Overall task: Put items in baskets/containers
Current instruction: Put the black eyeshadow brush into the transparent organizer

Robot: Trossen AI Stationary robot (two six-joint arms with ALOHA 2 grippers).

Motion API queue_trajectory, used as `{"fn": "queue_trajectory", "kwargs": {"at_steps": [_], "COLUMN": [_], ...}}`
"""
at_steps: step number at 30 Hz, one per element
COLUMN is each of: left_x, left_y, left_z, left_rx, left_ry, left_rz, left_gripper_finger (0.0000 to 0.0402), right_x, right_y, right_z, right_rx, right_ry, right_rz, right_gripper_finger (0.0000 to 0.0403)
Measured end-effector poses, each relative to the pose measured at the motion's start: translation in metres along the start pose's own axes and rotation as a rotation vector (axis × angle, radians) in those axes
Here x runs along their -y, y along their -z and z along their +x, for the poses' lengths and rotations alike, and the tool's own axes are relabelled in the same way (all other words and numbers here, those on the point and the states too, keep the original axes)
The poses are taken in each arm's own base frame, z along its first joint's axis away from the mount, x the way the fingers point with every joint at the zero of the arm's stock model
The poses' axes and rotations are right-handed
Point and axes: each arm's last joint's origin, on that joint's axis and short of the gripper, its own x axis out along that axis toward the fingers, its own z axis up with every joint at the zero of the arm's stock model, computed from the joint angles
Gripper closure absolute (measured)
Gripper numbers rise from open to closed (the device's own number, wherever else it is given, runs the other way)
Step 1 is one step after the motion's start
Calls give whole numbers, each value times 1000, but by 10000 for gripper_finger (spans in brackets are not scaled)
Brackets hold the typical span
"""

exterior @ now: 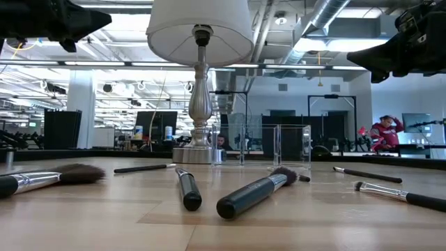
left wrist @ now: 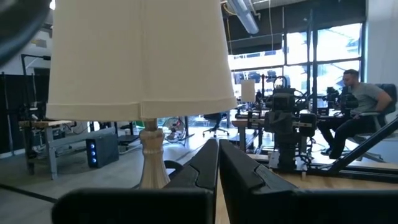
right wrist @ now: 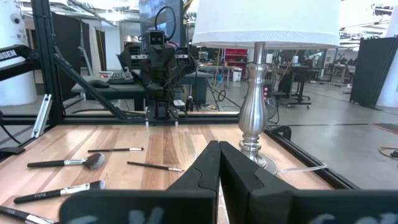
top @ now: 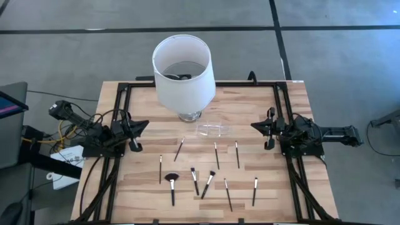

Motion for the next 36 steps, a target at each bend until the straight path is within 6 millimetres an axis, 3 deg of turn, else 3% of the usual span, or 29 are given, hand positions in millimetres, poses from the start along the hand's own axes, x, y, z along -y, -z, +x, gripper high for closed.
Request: {"fn": "queue_trajectory", "kwargs": {"at_steps": [9,14,17,22,27,36], "left_x": [3,6,9,11,11,6], "left_y": [-4,-1,4,13,7,16], "left_z": [0,1,3,11,32,57], "left_rx": [83,43,-7,-78,-88,-145], "left_ry": [148,145,108,8,-32,-87], "left_rz": [-102,-229,-288,-223,-185,-119], "left_gripper_finger": [389,386,373,336,304,293], "right_x": [0,0,2,5,4,1], "right_y": [0,-3,-8,-15,-17,-26], "right_z": [0,0,0,-1,2,14], "right_rx": [0,35,85,154,169,189], "right_ry": [-1,3,38,108,102,28], "right_rz": [10,188,167,205,247,336], "right_gripper_finger": [401,401,401,401,401,376]}}
